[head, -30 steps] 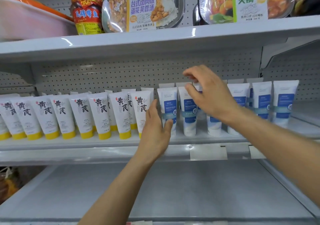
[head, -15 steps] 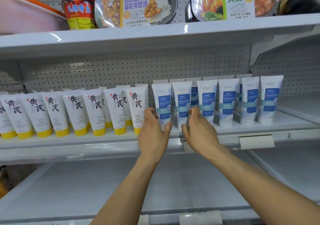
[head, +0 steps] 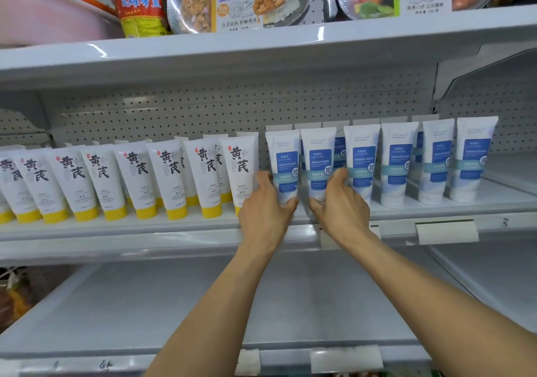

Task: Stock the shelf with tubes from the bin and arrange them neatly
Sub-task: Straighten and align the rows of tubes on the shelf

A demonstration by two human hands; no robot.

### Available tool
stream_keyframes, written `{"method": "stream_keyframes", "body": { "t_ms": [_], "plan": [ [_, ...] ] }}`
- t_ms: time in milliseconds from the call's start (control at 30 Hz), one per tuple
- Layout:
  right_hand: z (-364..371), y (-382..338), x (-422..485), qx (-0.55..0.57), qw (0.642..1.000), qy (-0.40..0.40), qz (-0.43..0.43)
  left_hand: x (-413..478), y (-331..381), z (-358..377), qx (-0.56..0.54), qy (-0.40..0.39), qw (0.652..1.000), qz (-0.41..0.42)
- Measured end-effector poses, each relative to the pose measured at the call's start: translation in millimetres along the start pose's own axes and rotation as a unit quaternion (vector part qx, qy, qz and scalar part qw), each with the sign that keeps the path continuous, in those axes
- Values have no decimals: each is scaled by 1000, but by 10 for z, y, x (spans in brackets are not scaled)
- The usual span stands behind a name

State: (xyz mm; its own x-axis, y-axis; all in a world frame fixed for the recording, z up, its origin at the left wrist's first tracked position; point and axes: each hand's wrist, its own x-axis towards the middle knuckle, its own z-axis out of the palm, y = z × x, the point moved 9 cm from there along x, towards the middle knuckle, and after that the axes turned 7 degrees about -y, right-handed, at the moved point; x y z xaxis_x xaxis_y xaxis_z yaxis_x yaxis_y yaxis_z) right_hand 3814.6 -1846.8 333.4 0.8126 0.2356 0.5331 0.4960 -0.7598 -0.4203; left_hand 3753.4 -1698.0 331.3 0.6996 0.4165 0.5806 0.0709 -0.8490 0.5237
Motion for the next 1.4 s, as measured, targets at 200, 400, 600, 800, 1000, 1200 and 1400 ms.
{"method": "stream_keyframes", "body": {
  "t_ms": [200, 400, 600, 800, 1000, 1200, 1400],
  "plan": [
    [-58, 30, -39, 16, 1000, 15, -11, 5, 0, 16, -2, -4, 1000, 12],
    [-55, 35, -38, 26, 1000, 11, -10, 8, 2, 19, -5, -8, 1000, 17],
    [-62, 28, -62, 33, 999, 1, -14, 6, -2, 20, -9, -19, 1000, 10],
    [-128, 19, -122, 60, 997, -31, -34, -45, 37, -3, -4, -30, 999, 13],
    [-299, -1, -315, 53, 994, -28, -91, -292, 77, -204, 24, -23, 999, 26],
    [-470, -233, -507, 73, 982, -20, -175, -625, 113, -511, 52, -32, 996, 72],
    [-586, -732, -514, 91, 964, -1, -251, -552, -19, -1065, 66, -35, 992, 106]
  ]
}}
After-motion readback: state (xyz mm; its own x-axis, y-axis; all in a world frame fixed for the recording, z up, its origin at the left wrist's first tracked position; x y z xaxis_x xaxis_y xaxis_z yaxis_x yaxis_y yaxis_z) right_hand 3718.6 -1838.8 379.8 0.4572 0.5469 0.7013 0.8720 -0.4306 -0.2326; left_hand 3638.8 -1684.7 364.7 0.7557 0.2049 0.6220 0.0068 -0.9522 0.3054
